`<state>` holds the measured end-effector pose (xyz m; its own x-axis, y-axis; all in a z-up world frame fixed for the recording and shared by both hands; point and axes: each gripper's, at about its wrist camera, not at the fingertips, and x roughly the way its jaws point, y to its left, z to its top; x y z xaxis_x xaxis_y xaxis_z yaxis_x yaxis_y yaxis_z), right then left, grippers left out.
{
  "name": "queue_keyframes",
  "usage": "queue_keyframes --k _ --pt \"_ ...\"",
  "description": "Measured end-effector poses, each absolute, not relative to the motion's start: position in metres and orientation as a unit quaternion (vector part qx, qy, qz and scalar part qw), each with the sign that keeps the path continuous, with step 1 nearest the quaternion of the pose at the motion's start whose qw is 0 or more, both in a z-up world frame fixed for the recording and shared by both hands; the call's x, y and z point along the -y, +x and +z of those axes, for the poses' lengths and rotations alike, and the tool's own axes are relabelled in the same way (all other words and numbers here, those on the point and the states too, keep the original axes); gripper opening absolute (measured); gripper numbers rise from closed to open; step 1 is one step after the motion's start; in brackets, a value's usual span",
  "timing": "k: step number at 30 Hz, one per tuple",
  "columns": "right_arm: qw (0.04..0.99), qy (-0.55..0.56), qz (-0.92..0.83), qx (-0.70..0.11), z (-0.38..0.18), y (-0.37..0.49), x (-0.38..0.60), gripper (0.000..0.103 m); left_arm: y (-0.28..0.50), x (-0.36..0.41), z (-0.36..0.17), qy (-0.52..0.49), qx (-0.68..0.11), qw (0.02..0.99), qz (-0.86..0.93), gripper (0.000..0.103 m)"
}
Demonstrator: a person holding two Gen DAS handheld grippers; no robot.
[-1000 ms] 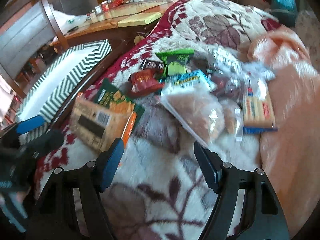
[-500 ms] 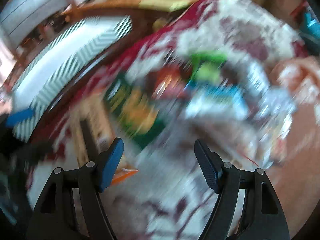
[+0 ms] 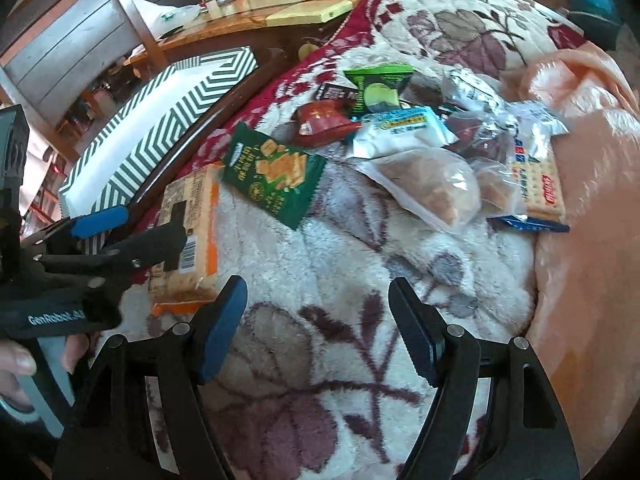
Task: Organize snacks
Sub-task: 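Close the left tool on the beige soda-cracker pack and lift it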
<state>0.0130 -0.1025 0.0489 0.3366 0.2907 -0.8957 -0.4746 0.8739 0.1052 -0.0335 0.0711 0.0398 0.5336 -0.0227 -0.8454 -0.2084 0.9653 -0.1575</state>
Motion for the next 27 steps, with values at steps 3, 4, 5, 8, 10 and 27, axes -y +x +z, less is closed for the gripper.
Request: queue_keyframes --k 3,4,5,8,10,27 --pt "0.814 -0.089 0.23 -0.527 0.049 0.015 0.105 0.074 -0.029 -0.063 0.036 -0.106 -0.483 0.867 0.067 0.103" --pt "0.814 -0.086 0.229 -0.527 0.05 0.016 0.107 0.074 -0.027 -0.062 0.035 -0.103 -0.485 0.866 0.069 0.103" --pt "0.815 -0.083 0.229 -0.527 0.05 0.017 0.108 0.074 -0.026 -0.061 0.034 -0.103 -0.487 0.864 0.07 0.103" --pt "0.817 -0.088 0.227 -0.523 0.053 0.016 0.109 0.074 -0.022 -0.062 0.029 -0.103 -0.494 0.86 0.079 0.103" --pt "0.816 -0.093 0.225 -0.524 0.053 0.017 0.11 0.074 -0.02 -0.065 0.027 -0.105 -0.499 0.856 0.086 0.103" --pt "0.816 -0.105 0.233 -0.519 0.055 0.024 0.104 0.074 -0.021 -0.072 0.017 -0.134 -0.524 0.839 0.059 0.084"
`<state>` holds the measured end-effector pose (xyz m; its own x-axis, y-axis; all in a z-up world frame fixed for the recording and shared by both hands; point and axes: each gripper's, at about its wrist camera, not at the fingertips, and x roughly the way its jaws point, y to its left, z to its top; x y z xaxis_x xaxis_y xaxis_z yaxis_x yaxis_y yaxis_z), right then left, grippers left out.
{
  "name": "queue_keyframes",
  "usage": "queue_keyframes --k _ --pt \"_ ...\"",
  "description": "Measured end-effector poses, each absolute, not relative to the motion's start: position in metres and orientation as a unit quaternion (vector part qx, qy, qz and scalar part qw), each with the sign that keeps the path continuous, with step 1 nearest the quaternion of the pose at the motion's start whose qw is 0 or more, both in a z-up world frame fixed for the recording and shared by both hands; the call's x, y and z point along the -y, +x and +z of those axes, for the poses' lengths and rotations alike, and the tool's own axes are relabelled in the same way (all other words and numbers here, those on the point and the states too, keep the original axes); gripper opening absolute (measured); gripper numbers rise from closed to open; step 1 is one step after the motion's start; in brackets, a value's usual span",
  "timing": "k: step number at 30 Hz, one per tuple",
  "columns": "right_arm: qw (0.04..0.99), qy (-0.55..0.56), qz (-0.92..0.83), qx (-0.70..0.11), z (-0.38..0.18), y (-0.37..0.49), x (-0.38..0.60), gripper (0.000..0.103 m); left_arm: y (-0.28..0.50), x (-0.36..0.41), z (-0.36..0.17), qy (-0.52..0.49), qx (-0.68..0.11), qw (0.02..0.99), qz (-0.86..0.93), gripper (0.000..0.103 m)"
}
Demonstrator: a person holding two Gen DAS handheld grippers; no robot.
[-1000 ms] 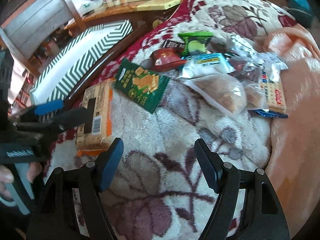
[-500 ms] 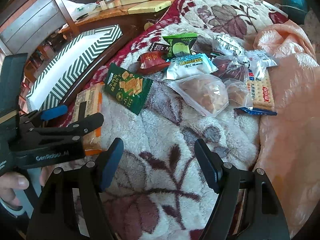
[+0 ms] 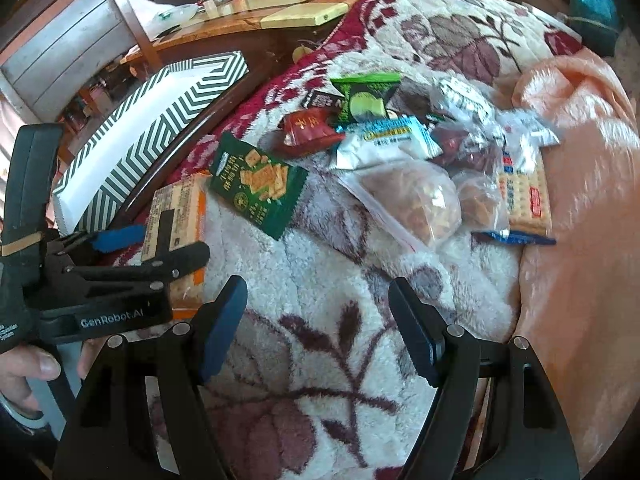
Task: Organize snacks
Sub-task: 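Close the left tool on the beige soda-cracker pack and lift it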
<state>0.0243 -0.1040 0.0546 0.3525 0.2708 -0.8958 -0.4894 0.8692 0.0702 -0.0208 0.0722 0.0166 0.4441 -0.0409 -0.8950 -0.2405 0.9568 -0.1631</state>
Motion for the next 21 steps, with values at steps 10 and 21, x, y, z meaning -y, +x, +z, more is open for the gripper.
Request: queue_keyframes --k 10,21 --pt "0.812 -0.13 0.26 -0.506 0.061 0.034 0.085 0.074 -0.033 -0.077 0.022 -0.139 -0.53 0.836 0.028 0.062" --pt "0.744 -0.369 0.356 -0.428 0.051 0.05 -0.002 0.074 -0.045 -0.094 0.021 -0.141 -0.534 0.832 0.049 0.061"
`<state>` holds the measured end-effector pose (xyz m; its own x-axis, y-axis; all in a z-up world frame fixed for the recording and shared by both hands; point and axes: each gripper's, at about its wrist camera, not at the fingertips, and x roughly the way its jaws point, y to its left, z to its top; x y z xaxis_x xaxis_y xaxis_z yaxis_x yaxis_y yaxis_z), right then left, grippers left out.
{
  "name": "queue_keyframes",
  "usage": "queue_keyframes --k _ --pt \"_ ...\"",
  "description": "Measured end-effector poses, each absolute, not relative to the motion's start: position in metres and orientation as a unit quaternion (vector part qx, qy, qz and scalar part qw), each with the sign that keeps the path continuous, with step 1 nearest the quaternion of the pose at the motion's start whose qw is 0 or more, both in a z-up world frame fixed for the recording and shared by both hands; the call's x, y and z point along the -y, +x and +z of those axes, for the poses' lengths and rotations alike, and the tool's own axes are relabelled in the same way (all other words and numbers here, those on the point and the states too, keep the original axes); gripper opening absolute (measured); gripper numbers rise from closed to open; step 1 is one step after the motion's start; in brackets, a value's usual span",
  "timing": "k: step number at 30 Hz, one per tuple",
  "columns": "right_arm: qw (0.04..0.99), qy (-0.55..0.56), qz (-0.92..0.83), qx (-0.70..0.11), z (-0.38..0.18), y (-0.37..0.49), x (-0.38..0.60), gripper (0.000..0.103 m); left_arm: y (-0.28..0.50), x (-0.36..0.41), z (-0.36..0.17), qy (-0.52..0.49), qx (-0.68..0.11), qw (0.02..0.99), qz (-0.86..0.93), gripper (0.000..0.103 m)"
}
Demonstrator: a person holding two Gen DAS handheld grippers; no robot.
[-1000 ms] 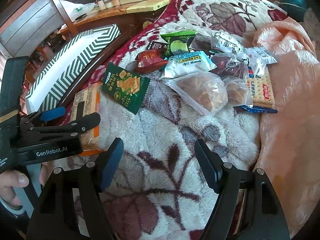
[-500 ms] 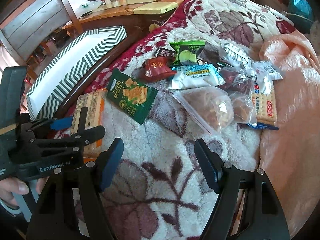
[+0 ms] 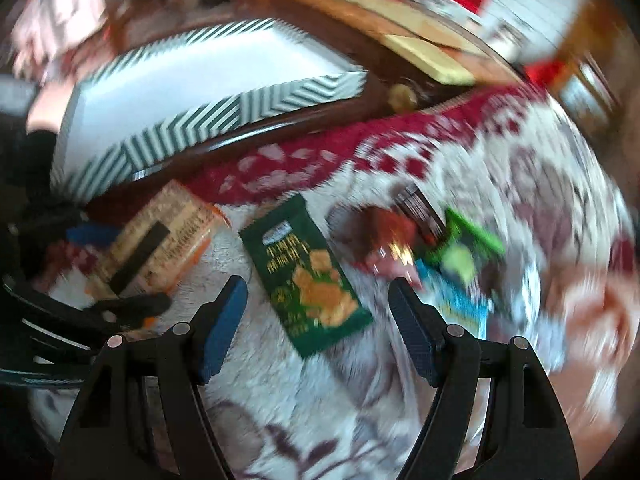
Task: Organize snacks
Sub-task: 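Close the left tool on the beige soda-cracker pack and lift it, then grasp the green cracker pack with the right tool and lift it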
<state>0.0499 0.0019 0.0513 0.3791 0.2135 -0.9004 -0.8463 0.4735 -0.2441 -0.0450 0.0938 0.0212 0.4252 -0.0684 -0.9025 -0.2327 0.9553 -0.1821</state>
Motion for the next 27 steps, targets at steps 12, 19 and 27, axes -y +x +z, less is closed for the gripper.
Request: queue_keyframes --k 12,19,27 --pt "0.69 -0.396 0.378 -0.474 0.028 0.075 -0.01 0.048 -0.034 -0.091 0.01 -0.138 -0.547 0.824 0.064 0.075" --pt "0.726 -0.306 0.361 -0.499 0.038 0.072 0.023 0.021 -0.039 -0.09 0.016 -0.13 -0.539 0.83 0.059 0.058" --pt "0.747 -0.262 0.343 -0.505 0.04 0.069 0.041 0.018 -0.039 -0.087 0.015 -0.121 -0.543 0.829 0.055 0.058"
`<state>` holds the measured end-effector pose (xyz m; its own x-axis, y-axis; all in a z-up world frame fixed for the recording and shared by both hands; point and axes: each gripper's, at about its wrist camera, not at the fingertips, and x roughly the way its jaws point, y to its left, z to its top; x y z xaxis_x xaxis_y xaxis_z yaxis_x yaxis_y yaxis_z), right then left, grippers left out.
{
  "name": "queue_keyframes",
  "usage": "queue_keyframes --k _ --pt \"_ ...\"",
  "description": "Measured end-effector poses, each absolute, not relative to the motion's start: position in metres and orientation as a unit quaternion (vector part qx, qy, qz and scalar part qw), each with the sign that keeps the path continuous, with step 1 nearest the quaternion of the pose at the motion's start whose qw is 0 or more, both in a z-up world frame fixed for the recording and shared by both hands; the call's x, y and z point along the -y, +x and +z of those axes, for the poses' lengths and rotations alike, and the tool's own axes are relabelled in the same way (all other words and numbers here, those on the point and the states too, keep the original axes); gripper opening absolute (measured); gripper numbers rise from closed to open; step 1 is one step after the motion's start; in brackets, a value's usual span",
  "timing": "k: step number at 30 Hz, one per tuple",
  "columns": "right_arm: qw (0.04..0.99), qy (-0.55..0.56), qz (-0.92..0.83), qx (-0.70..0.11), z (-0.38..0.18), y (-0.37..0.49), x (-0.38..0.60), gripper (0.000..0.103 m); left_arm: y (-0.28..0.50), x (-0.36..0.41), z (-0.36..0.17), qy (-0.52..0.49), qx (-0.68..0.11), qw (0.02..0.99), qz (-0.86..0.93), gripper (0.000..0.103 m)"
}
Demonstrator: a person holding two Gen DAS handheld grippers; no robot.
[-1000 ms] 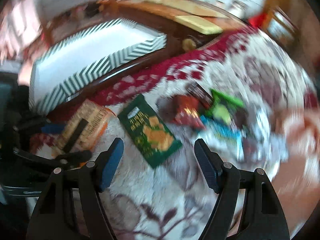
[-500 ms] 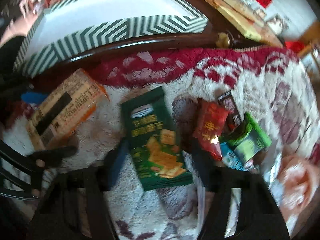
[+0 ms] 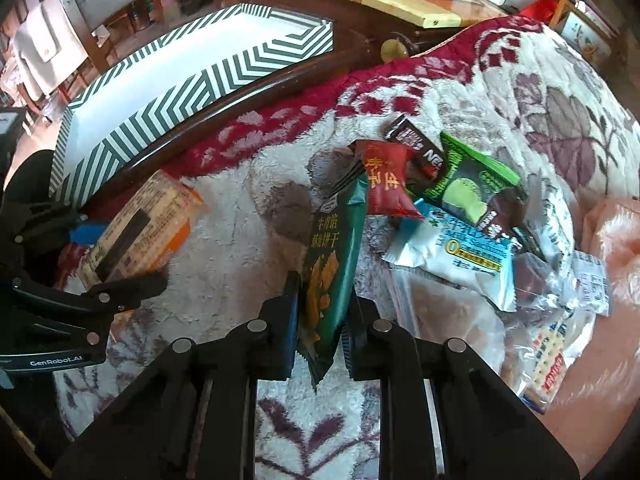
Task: Organize snacks
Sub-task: 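Grasp the green cracker pack with the right tool and lift it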
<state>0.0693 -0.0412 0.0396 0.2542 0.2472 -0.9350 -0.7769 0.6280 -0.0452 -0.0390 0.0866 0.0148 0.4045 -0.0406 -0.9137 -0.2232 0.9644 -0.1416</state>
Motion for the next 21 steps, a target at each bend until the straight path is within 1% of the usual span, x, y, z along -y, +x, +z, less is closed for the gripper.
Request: queue_keyframes --k 2,3,4,9,12,15,18,20,21 --pt "0.756 -0.263 0.327 -0.502 0.042 0.068 0.046 0.031 -0.039 -0.087 0.014 -0.122 -0.543 0.829 0.055 0.058" --pt "0.763 -0.265 0.312 -0.5 0.044 0.068 0.049 0.043 -0.04 -0.087 0.014 -0.124 -0.543 0.829 0.055 0.058" --pt "0.77 -0.265 0.302 -0.496 0.046 0.067 0.052 0.049 -0.04 -0.087 0.013 -0.124 -0.543 0.829 0.055 0.059" --pt "0.792 -0.217 0.28 -0.498 0.055 0.065 0.069 0.05 -0.039 -0.086 0.011 -0.117 -0.542 0.83 0.059 0.059" --pt "0.779 -0.243 0.288 -0.501 0.046 0.058 0.058 0.05 -0.04 -0.086 0.011 -0.12 -0.542 0.83 0.06 0.06" --pt "0.766 -0.285 0.273 -0.508 0.028 0.062 0.046 0.05 -0.038 -0.086 0.01 -0.121 -0.541 0.83 0.063 0.064" --pt "0.771 -0.267 0.272 -0.51 0.026 0.066 0.049 0.05 -0.035 -0.086 0.009 -0.118 -0.539 0.831 0.066 0.065" --pt "0.775 -0.226 0.28 -0.52 0.029 0.073 0.055 0.048 -0.034 -0.084 0.01 -0.115 -0.539 0.832 0.066 0.063" --pt "0.775 -0.218 0.281 -0.522 0.029 0.075 0.058 0.044 -0.035 -0.084 0.011 -0.112 -0.538 0.833 0.064 0.058"
